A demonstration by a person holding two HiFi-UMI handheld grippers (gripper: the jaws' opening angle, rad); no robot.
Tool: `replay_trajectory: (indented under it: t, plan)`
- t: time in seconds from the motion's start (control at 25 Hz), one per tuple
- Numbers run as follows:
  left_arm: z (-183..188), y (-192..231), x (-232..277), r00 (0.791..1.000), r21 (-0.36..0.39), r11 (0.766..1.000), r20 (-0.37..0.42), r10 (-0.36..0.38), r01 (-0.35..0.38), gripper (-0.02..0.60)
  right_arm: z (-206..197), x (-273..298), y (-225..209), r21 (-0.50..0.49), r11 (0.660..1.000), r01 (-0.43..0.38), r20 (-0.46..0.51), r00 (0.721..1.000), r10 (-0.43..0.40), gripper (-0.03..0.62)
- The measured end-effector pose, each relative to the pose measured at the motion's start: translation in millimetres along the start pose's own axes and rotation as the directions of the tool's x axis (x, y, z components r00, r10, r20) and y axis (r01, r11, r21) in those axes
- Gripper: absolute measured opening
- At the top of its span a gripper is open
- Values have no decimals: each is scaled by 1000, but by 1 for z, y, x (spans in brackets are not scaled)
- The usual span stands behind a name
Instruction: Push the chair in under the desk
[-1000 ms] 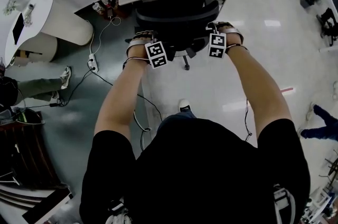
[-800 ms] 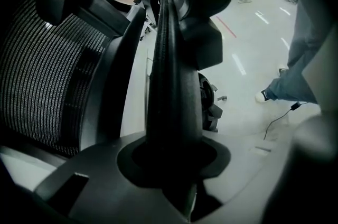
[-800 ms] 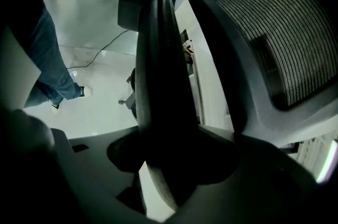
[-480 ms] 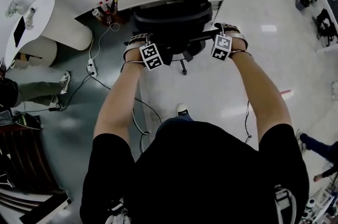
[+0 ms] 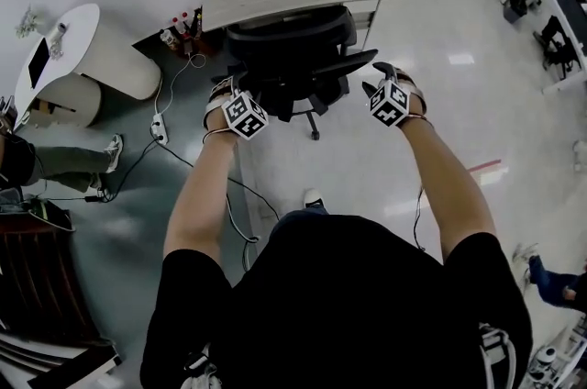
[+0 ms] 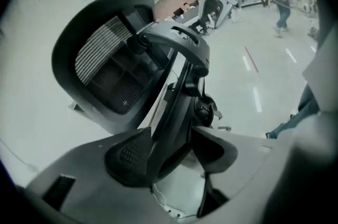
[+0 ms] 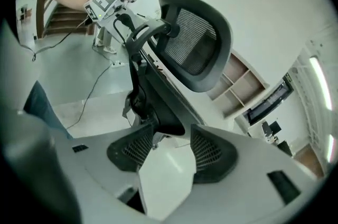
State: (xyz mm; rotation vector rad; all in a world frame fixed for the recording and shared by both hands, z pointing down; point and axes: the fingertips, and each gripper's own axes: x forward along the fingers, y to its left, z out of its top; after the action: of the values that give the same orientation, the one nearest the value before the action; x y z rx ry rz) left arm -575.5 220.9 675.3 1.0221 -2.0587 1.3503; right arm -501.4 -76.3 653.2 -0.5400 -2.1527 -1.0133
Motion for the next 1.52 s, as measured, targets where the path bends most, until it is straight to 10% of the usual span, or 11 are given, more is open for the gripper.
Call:
replay_trajectory:
  t: [0.32,1.12,1.52]
  plan:
    - [29,-29,-47,988,-293,956,154,33,14,232,-9,-51,23,257,966,-26,89,996,3,181]
    - [53,-78,-131,939,-524,848,325,109,83,173,-11,-144,63,517,847,-125,256,966,-14,50]
    - [50,-96,-160,932,-546,831,346,106,107,126,-15,-176,73,568,812,-132,284,958,-43,8]
